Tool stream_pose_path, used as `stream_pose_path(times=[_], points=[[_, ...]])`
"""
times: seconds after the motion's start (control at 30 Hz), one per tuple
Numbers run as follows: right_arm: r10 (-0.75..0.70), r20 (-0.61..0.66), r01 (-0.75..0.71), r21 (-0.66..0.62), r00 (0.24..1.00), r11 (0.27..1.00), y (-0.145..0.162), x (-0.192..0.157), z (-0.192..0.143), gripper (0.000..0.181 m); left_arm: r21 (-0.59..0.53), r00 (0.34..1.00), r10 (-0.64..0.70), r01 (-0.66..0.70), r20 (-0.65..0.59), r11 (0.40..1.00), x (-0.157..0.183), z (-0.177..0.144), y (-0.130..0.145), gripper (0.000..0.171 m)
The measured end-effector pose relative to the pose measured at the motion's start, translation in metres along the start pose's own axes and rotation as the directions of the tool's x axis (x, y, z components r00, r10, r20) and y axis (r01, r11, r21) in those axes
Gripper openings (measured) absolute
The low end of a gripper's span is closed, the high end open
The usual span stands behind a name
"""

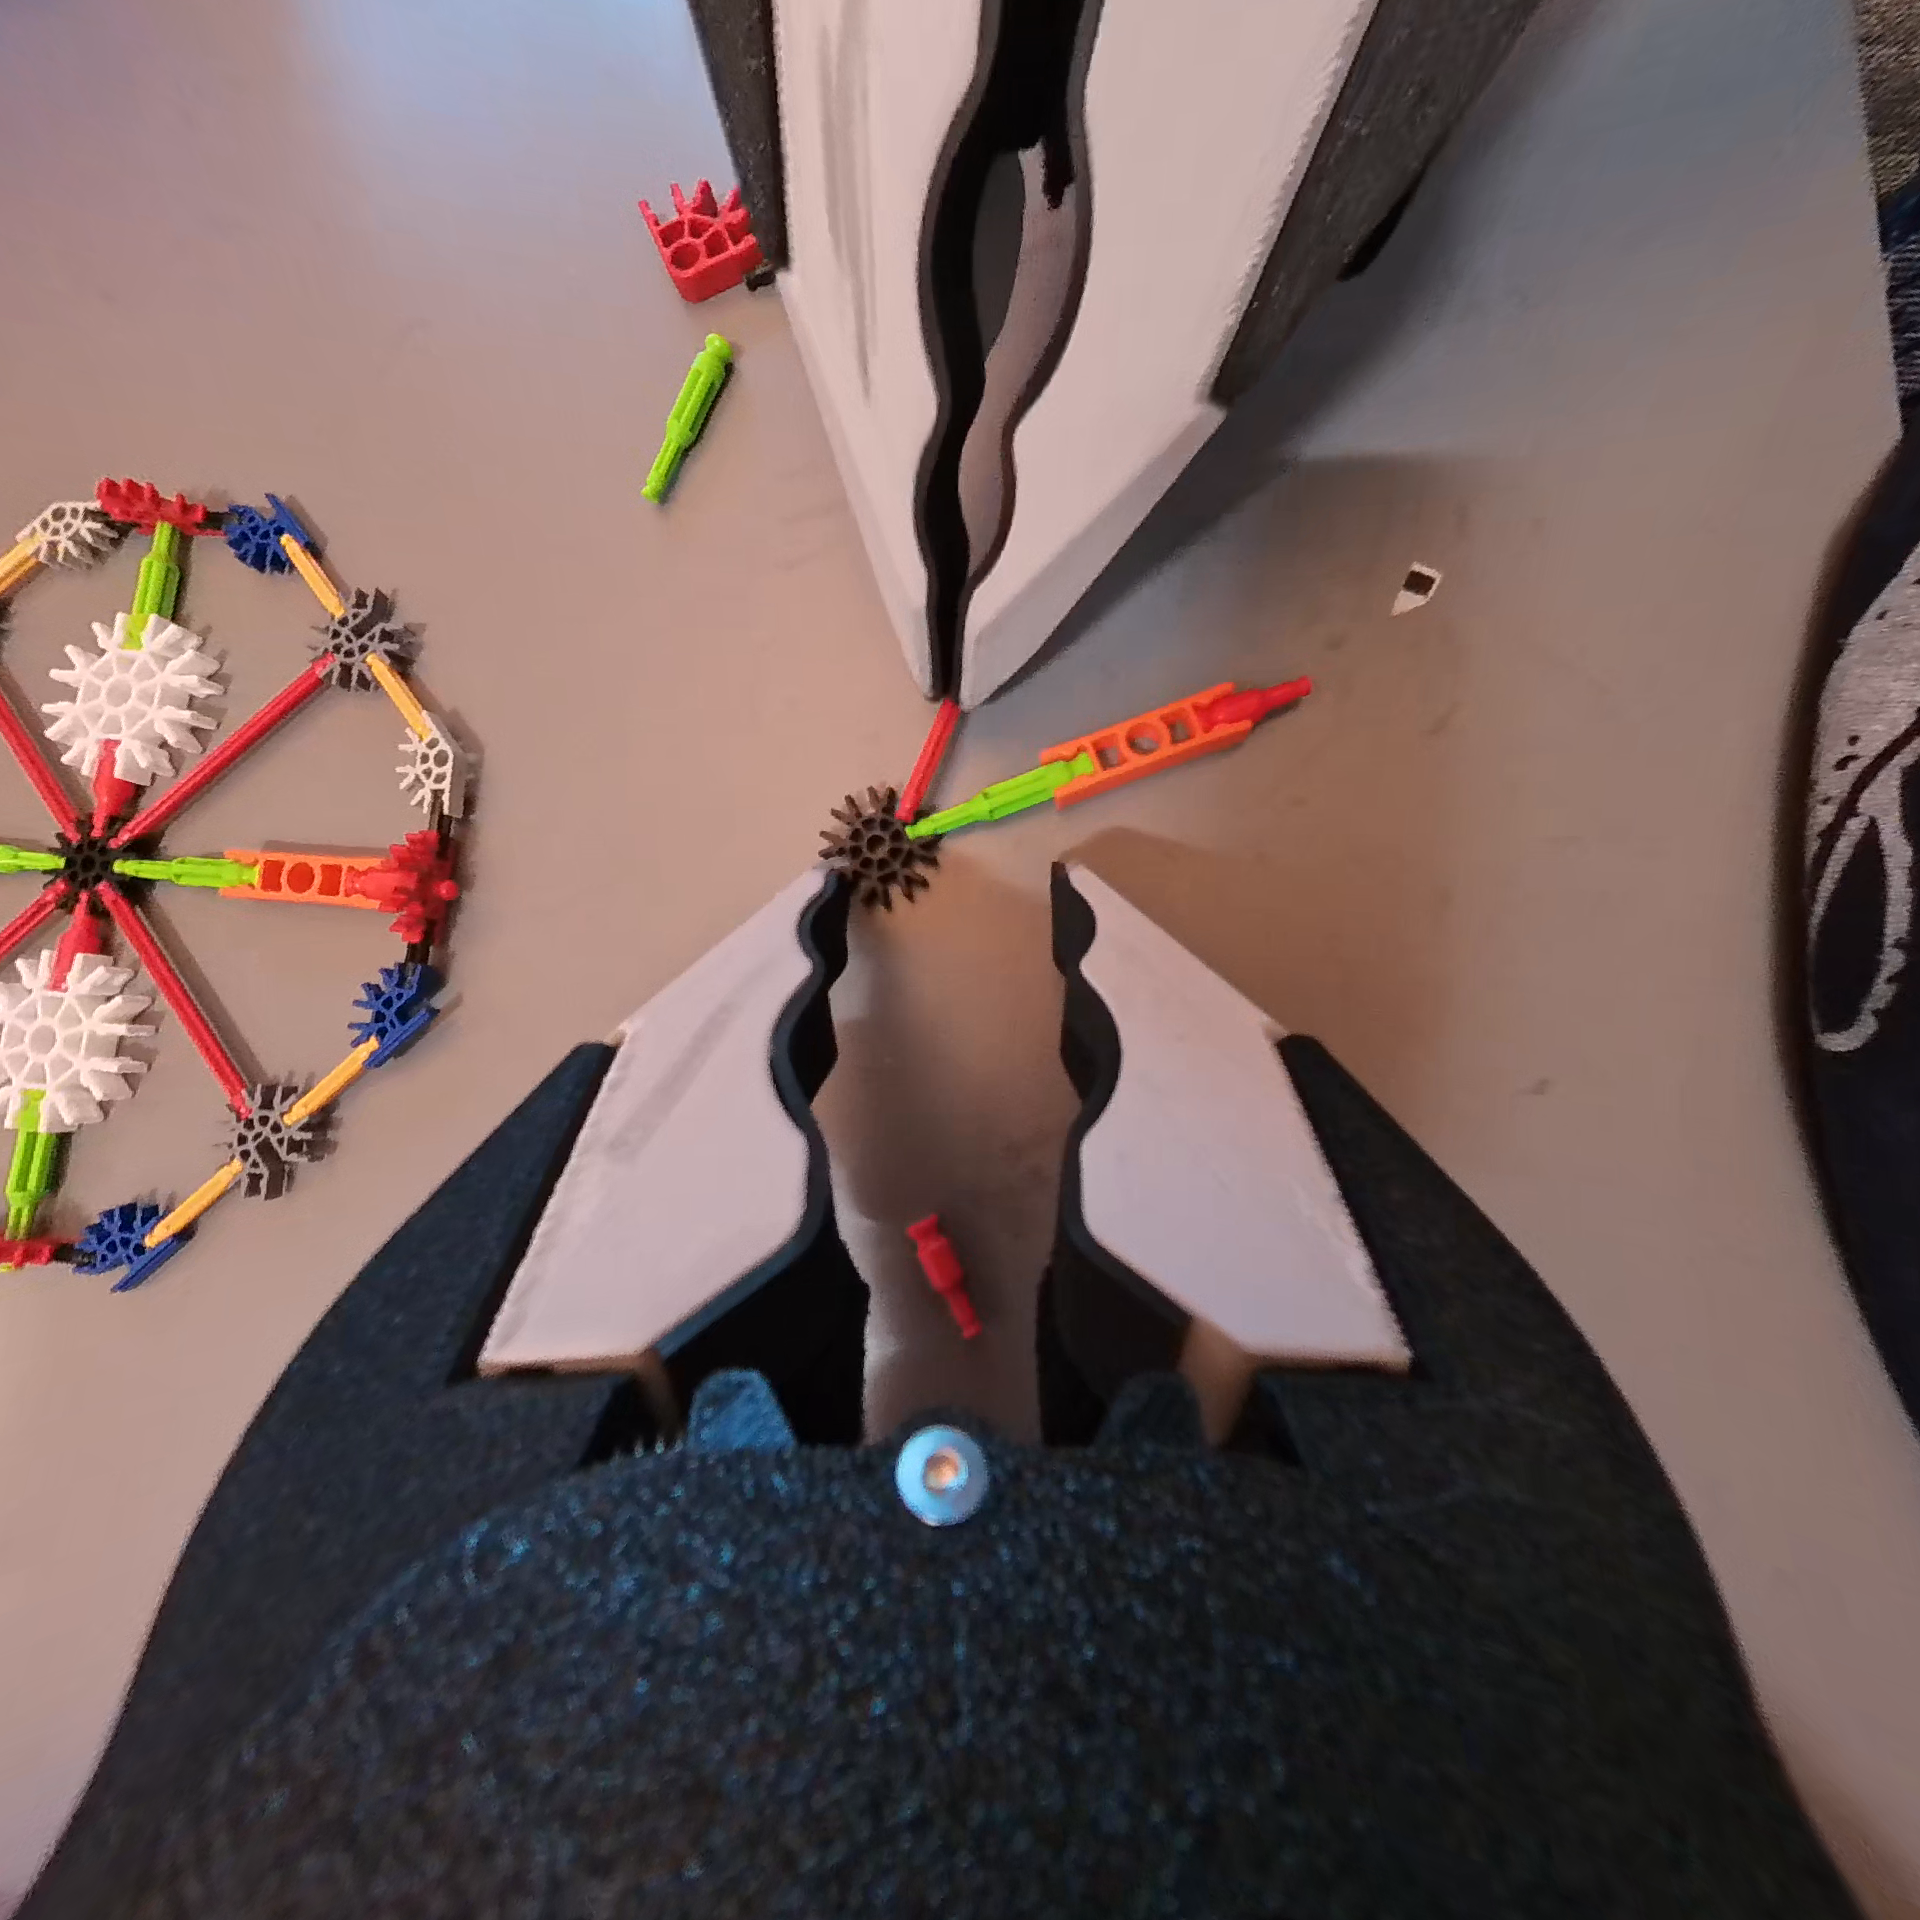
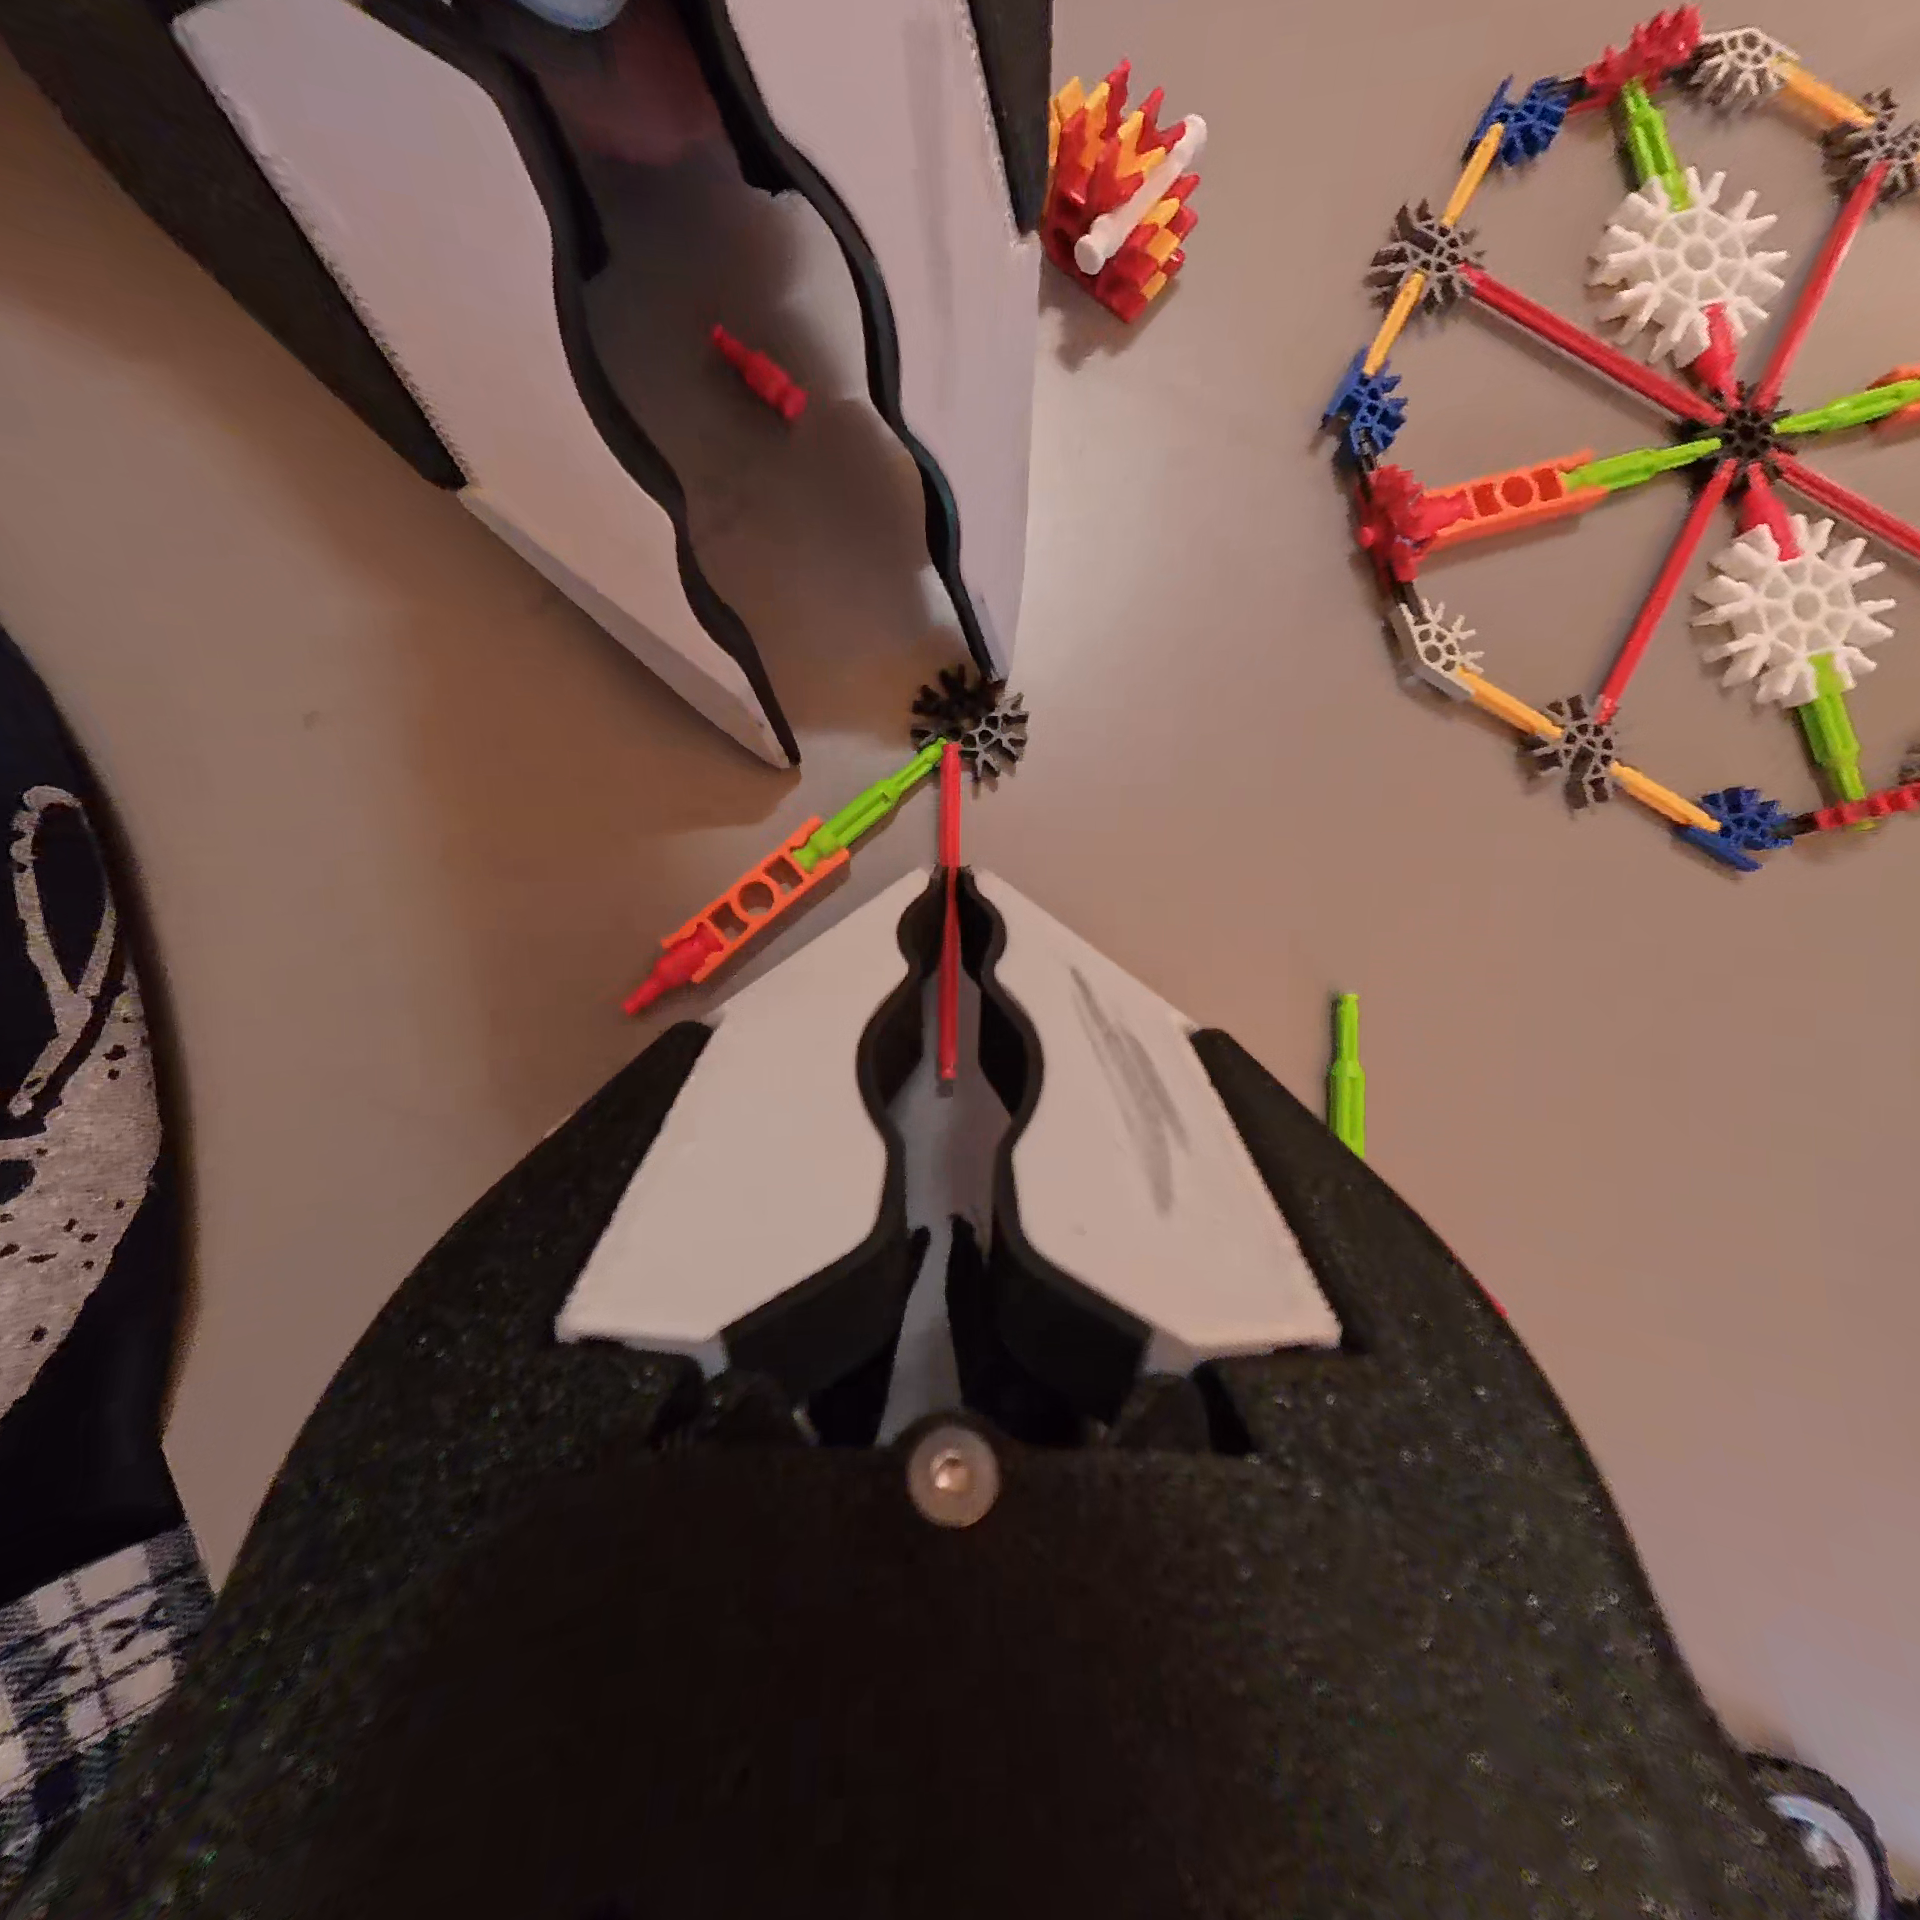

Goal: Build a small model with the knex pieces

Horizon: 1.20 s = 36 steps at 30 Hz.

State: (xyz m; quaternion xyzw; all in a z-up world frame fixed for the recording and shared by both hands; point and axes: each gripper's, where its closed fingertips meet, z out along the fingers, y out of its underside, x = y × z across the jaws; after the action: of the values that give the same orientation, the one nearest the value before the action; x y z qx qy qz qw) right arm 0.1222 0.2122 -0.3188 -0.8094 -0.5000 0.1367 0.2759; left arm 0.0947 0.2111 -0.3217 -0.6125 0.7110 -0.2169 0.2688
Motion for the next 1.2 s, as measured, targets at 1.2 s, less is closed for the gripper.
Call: stream_pose_path(times=[1.2], points=[[0.062, 0.065, -0.061, -0.021, 0.996, 0.998, -0.018, 0.0, 0.015, 0.0, -0.002, 1.0, 0.002, -0.002, -0.021, 1.0, 0.005, 0.0, 0.0, 0.035]])
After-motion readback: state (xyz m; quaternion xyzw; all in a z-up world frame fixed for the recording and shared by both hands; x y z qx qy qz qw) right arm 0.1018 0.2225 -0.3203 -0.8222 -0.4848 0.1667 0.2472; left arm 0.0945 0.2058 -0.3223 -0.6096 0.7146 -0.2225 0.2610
